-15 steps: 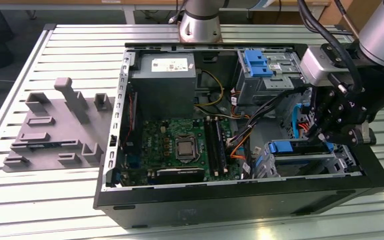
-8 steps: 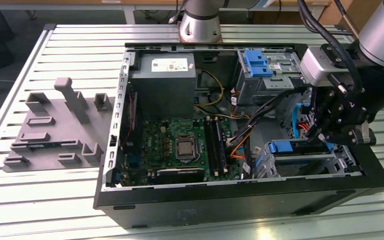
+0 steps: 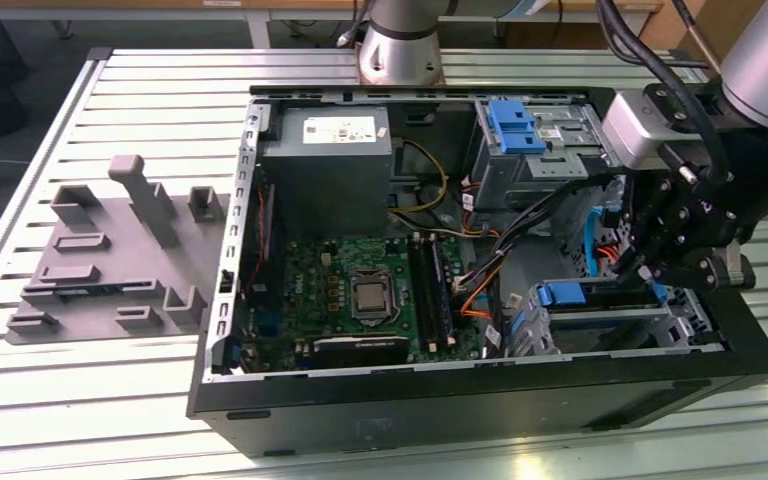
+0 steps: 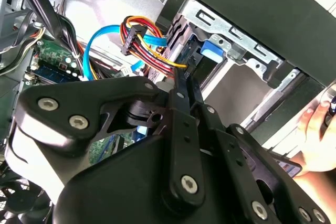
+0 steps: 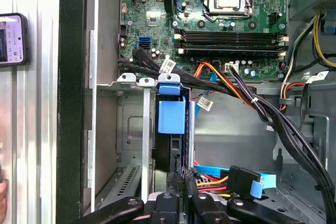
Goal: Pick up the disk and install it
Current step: 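Insert the first disk wire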
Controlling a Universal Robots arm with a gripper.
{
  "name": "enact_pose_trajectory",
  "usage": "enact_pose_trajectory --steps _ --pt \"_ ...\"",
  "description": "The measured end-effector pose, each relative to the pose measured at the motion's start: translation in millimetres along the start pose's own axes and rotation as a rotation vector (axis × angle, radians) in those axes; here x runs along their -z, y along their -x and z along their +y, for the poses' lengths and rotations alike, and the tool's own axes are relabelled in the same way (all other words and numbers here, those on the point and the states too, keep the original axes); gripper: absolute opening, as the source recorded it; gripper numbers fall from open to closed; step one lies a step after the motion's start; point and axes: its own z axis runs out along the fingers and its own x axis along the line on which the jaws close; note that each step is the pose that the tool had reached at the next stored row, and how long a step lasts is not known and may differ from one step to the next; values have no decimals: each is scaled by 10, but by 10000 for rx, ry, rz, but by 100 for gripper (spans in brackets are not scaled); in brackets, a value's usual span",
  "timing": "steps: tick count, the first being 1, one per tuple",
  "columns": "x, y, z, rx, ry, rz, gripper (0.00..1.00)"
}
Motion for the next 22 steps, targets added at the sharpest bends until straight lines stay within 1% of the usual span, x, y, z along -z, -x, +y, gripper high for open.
enact_pose_trajectory --steps 16,22 --pt "-31 -7 1 -7 0 4 16" --pt "-52 -6 1 -7 0 -9 16"
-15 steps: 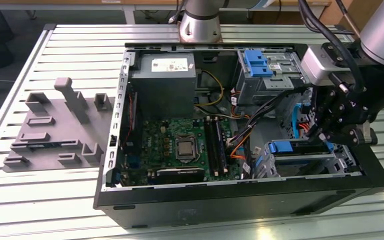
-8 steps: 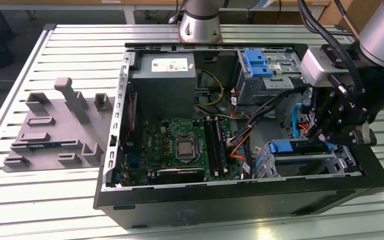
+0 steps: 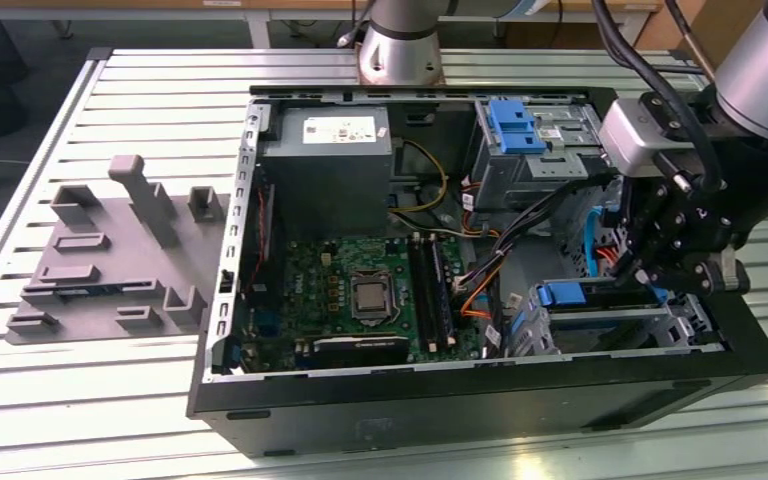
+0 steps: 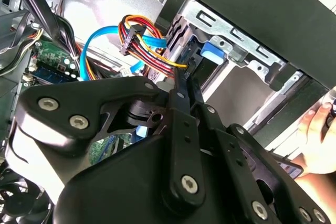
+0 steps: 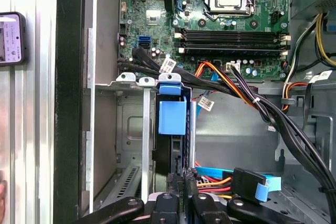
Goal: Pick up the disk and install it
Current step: 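Insert the first disk wire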
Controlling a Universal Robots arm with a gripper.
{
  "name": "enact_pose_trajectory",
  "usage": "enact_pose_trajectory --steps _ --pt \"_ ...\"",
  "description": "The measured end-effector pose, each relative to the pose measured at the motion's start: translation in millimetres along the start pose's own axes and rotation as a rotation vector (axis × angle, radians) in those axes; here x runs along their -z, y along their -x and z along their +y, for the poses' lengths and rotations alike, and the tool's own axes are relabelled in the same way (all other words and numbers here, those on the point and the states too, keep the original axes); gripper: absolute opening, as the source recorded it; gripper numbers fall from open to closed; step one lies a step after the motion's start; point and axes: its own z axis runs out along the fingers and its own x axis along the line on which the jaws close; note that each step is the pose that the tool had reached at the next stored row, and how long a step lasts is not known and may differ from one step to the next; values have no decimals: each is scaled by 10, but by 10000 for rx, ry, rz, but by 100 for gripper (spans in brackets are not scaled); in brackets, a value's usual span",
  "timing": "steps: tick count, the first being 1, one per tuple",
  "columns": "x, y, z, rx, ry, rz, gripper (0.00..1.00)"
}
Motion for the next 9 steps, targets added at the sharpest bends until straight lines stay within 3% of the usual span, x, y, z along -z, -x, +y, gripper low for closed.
enact_pose_trajectory --steps 9 --pt "-12 0 0 0 0 0 16"
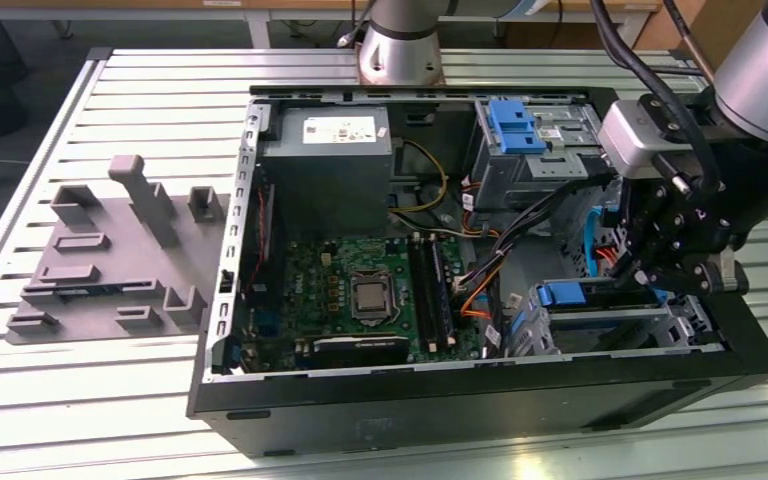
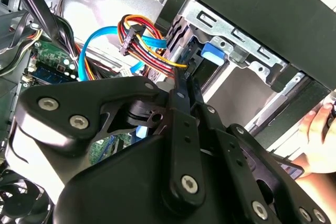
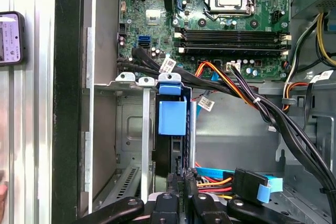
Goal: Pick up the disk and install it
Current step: 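Insert the first disk wire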
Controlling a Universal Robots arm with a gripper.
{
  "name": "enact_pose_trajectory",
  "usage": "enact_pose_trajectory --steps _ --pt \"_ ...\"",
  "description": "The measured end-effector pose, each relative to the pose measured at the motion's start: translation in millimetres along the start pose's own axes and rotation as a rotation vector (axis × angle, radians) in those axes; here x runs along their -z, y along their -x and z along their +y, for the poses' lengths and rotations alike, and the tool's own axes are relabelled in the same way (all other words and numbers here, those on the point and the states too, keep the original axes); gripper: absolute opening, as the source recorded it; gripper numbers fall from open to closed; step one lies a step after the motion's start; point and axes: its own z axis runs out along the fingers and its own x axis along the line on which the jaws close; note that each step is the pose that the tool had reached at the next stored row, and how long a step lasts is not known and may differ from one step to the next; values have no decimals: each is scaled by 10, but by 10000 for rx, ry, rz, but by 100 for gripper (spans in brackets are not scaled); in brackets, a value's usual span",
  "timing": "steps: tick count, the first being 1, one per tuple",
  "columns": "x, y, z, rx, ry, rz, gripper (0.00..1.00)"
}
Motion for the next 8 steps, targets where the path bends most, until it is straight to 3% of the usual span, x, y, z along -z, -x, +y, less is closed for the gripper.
enact_pose_trajectory --steps 8 --pt "3 0 0 0 0 -2 17"
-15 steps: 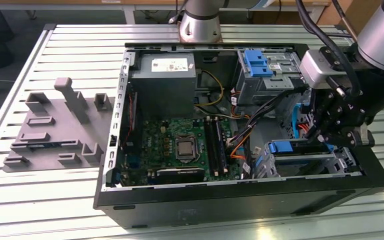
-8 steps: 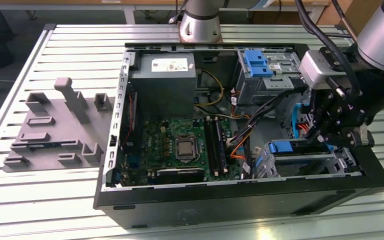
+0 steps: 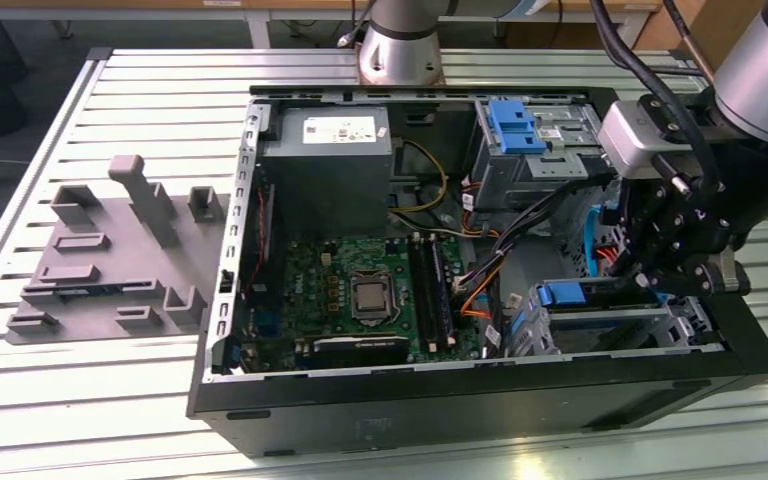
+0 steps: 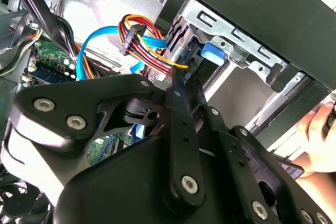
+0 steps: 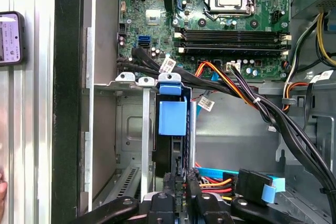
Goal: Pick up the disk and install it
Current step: 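Insert the first disk wire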
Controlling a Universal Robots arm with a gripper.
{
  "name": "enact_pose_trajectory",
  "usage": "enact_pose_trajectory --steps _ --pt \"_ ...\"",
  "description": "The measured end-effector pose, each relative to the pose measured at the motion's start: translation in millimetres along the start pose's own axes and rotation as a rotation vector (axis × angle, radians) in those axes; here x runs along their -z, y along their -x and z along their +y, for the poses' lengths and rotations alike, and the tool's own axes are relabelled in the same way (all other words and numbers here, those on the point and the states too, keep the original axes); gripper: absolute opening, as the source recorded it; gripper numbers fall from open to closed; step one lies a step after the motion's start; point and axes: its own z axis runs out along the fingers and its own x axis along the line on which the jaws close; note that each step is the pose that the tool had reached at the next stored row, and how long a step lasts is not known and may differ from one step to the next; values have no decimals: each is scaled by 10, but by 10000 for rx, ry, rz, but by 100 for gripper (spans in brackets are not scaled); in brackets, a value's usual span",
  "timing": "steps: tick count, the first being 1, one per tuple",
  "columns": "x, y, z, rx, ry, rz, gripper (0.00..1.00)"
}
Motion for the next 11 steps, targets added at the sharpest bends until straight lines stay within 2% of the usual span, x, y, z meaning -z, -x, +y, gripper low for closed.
enact_pose_trajectory --steps 1,7,11 --pt "9 0 0 0 0 2 24" --pt "109 -2 0 -1 0 1 24" --pt "121 -2 0 0 0 -2 24"
